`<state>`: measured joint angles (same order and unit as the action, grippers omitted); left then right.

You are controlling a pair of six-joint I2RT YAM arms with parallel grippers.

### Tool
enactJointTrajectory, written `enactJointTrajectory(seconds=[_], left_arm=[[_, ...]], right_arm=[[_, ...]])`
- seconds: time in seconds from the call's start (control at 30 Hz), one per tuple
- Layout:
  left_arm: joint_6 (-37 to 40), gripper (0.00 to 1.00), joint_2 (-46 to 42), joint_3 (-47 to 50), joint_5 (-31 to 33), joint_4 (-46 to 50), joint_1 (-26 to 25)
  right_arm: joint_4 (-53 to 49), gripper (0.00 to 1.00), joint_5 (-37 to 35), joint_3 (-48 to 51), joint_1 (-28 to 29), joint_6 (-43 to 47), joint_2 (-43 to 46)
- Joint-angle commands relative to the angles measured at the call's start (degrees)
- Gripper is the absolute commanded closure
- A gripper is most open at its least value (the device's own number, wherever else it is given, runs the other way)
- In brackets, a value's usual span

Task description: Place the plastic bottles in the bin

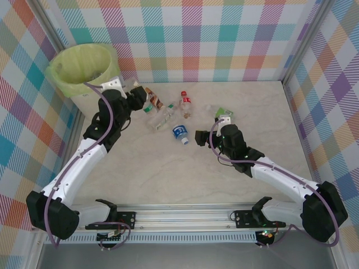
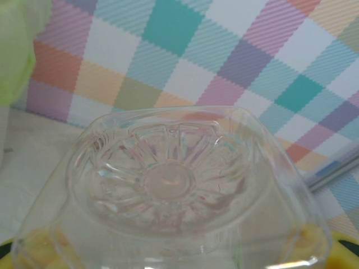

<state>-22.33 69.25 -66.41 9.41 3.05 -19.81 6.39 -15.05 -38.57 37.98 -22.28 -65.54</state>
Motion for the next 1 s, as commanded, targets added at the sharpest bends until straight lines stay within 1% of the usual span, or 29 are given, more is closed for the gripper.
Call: enactJointTrajectory(seconds=[0.0,0.13,0.2,0.3,0.43,0.7,0.87,0.97], left_arm=[[8.70,0.54,0.03,-5.39,6.08,-3.03,1.39],[16.42,0.54,1.98,-10.07,11.16,-7.17,3.06],[18.75,0.54,3.04,-11.90,12.23,-8.75,4.47],[21.48,0.54,5.00,-14.31,12.02,-10.35,8.04],[21.69,0.54,7.50,-17.30,10.01,-10.00,14.26],[21.18,0.54,12.12,-21.24,6.64,-13.32,23.71],[20.65,0.53,18.12,-27.26,6.34,-11.24,26.56],[18.90,0.53,21.73,-31.36,3.45,-6.84,27.41]], right_arm=[[1.46,0.00,-1.43,-0.04,0.34,-1.36,-0.20],[3.07,0.00,-1.13,-0.17,0.34,-1.45,-0.65],[3.23,0.00,-1.12,-0.35,0.34,-1.45,-0.93],[4.92,0.00,0.21,0.17,0.34,-0.87,-0.97],[7.05,0.00,3.39,0.71,0.34,0.21,-0.73],[6.55,0.00,4.13,0.18,0.35,0.76,-0.68],[6.16,0.00,4.70,-0.14,0.30,0.25,-0.38],[5.81,0.00,4.74,0.12,0.34,-0.45,0.27]])
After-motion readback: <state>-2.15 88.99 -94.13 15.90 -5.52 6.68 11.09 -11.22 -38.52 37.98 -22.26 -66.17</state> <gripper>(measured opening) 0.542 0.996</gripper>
